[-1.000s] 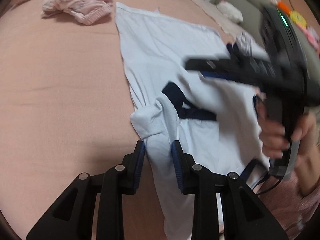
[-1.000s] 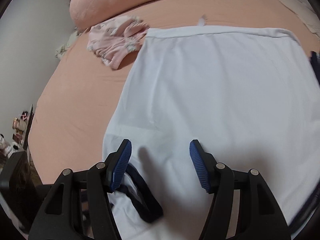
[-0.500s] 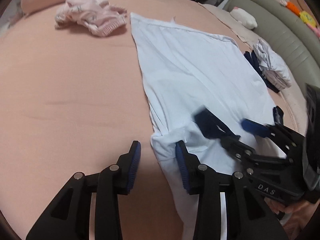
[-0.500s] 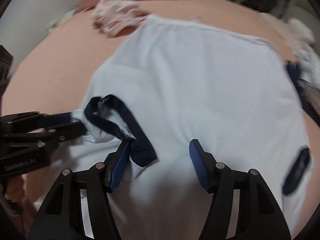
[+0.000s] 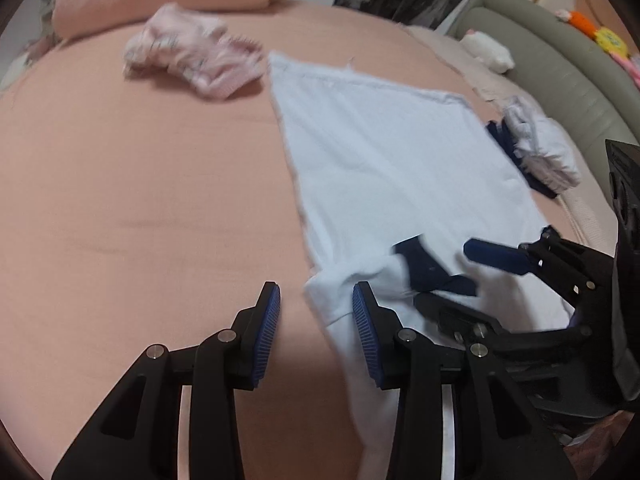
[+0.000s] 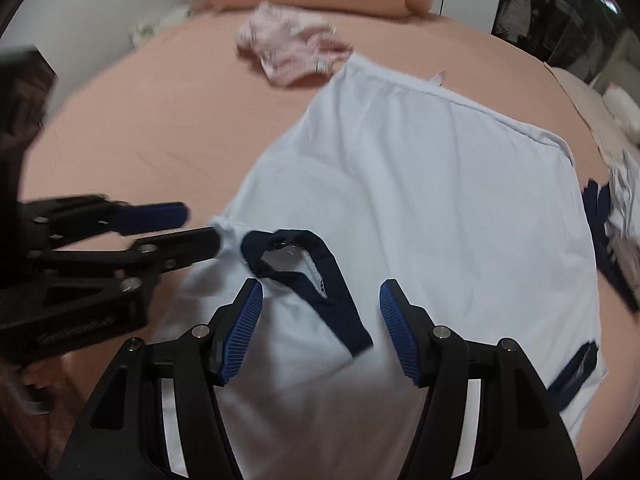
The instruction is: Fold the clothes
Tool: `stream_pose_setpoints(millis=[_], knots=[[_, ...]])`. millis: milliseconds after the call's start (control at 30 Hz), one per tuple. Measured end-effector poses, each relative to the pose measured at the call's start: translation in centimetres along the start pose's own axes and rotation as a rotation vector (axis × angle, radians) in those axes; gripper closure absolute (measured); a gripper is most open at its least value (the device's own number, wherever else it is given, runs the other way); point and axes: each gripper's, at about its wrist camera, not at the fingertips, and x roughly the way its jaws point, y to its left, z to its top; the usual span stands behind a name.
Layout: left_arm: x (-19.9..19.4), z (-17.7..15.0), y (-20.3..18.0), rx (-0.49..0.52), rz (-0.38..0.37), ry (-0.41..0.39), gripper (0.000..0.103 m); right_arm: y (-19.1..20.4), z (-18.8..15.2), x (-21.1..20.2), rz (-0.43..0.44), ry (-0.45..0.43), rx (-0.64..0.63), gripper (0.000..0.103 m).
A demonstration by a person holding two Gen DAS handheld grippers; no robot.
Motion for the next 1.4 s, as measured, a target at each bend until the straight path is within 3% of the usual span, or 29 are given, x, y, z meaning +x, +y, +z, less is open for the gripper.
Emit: stream_pose_setpoints(millis=[133, 233, 367, 467, 567, 700, 800, 900, 967, 1167, 1267, 1400], knots=[[-0.1, -0.2, 0.5, -0.013, -0.014, 0.011, 0.063, -1.5, 0.5, 1.5, -0.062, 0.014, 0.092, 0.042], [-0.6, -0.2, 0.2, 0.005, -0.016, -0.002, 0.063, -2.8, 0.9, 0.4, -0.069, -0.026, 0.179, 0.042], [-0.7, 0.0, 0.1, -0.002, -0.025, -0.009, 0.063, -2.0, 1.5, 0.2, 0.011, -0.013, 0.126, 0.041], [-0.1, -0.2, 0.6, -0.021, -0.007, 0.013, 0.063, -1.2, 1.5, 1.8, -0.038, 0.034, 0.079, 0.042], [-0.3, -0.4, 0.8, -0.031, -0.011, 0.012, 0.063, -2.5, 1.6, 2.0, -0.071, 0.035, 0.164, 0.042], [-1.1, -1.0, 0.1, 0.034, -0.052, 0.042, 0.063, -3.2, 1.0, -0.7, -0.077, -0.018, 0.180, 0.042], [-2.0, -1.9, -1.4, 0.121, -0.080, 0.072, 0.063, -3.0, -0.4, -2.3, -0.054, -0.012, 0.173, 0.042], [-2.1, -3.3, -2.3, 0.161, -0.067, 0.138, 0.063, -2.5, -2.3, -1.7, -0.057, 0.043, 0.145, 0.042], [-2.1, -3.9, -1.9, 0.132, -0.059, 0.176, 0.062, -2.7, -3.6, -1.1, -0.116, 0.072, 0.154, 0.041], [-2.8, -5.6, -2.5, 0.145, -0.005, 0.204, 0.062, -2.0, -4.2, -3.5, -0.131, -0.013, 0.166, 0.039], [-2.7, -6.4, -3.5, 0.226, 0.054, 0.212, 0.057, -1.5, -4.5, -2.4, -0.147, 0.058, 0.126, 0.040], [-3.9, -7.0, -2.1, 0.155, 0.053, 0.224, 0.051, -4.0, -5.5, -2.9, -0.095, 0.080, 0.239, 0.039]])
